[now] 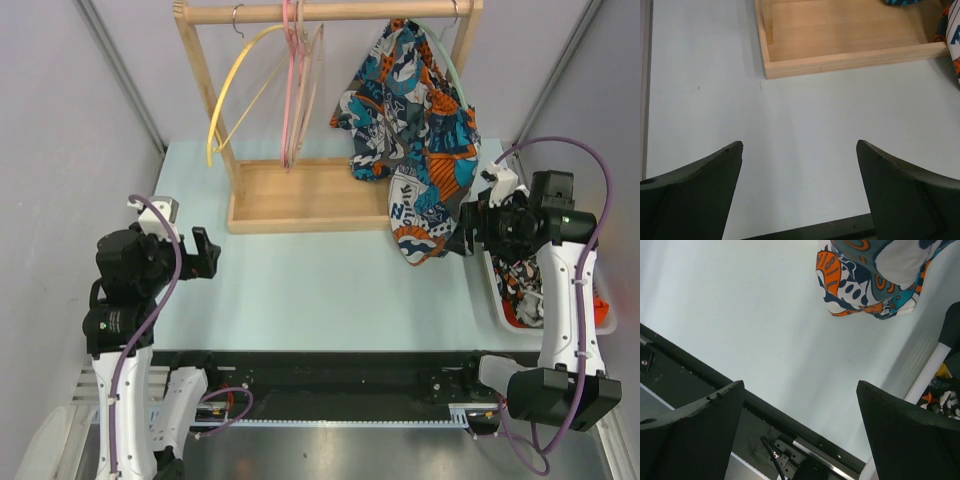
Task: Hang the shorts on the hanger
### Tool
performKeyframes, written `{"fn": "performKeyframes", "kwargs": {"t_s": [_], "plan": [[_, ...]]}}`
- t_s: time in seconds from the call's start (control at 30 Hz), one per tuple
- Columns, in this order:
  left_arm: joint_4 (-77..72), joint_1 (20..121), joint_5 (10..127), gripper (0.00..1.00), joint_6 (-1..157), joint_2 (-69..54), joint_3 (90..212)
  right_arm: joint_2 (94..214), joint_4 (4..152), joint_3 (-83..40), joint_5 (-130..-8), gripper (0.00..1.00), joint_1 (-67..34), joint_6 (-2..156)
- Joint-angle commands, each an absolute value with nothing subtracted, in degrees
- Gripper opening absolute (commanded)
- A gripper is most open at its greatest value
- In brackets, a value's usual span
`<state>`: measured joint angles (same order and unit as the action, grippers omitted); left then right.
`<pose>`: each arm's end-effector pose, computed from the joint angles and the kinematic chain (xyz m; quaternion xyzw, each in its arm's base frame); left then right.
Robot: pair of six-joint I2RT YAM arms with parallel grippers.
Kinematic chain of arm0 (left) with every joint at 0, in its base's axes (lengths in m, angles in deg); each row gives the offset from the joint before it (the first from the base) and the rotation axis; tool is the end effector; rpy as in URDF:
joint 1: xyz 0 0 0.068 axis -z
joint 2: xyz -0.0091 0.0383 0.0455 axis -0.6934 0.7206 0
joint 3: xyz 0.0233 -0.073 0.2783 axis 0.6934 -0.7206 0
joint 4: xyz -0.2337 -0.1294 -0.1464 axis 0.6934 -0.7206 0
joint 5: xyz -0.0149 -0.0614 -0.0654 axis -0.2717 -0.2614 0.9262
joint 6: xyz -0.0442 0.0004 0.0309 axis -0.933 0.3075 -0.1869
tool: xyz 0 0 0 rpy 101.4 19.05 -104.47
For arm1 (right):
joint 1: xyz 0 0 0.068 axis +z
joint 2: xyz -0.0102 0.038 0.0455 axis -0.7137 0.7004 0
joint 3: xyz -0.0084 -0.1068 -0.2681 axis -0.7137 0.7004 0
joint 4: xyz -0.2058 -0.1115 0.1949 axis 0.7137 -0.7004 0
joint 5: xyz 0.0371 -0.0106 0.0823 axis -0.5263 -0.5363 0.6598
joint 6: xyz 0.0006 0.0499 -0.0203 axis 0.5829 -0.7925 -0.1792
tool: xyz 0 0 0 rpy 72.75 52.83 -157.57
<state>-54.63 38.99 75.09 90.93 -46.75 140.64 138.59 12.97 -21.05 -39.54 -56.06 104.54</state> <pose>0.1298 0.0021 0.4119 0.0405 0.8387 -0.0811 0.5370 0.2379 -0.0227 0.3923 -0.1728 0.8956 0.2144 0.3494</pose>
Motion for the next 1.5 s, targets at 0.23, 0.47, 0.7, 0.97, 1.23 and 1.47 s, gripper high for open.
{"fn": "performKeyframes", "kwargs": {"t_s": [0.23,0.47,0.7,0.97,1.23,1.47], "plan": [[-53.7,38.6,75.3,1.00,92.2,-44.7,141.5,139.5,15.8,-22.2,-35.5,1.00,-70.0,107.6],[-53.3,38.6,75.2,1.00,91.6,-43.2,141.8,144.3,18.8,-27.3,-37.6,1.00,-80.4,111.5],[-51.8,38.5,78.3,1.00,92.0,-43.5,140.8,150.9,29.2,-30.9,-51.9,1.00,-79.9,111.2],[-51.8,38.5,79.4,1.00,92.6,-42.8,140.9,165.0,28.8,-34.5,-56.9,1.00,-74.4,113.7],[-51.1,38.5,79.2,1.00,92.6,-43.1,139.8,171.9,27.8,-32.3,-52.6,1.00,-73.3,113.2],[-51.0,38.5,80.1,1.00,92.5,-41.7,140.7,164.7,27.7,-33.6,-46.6,0.44,-75.2,111.6]]}}
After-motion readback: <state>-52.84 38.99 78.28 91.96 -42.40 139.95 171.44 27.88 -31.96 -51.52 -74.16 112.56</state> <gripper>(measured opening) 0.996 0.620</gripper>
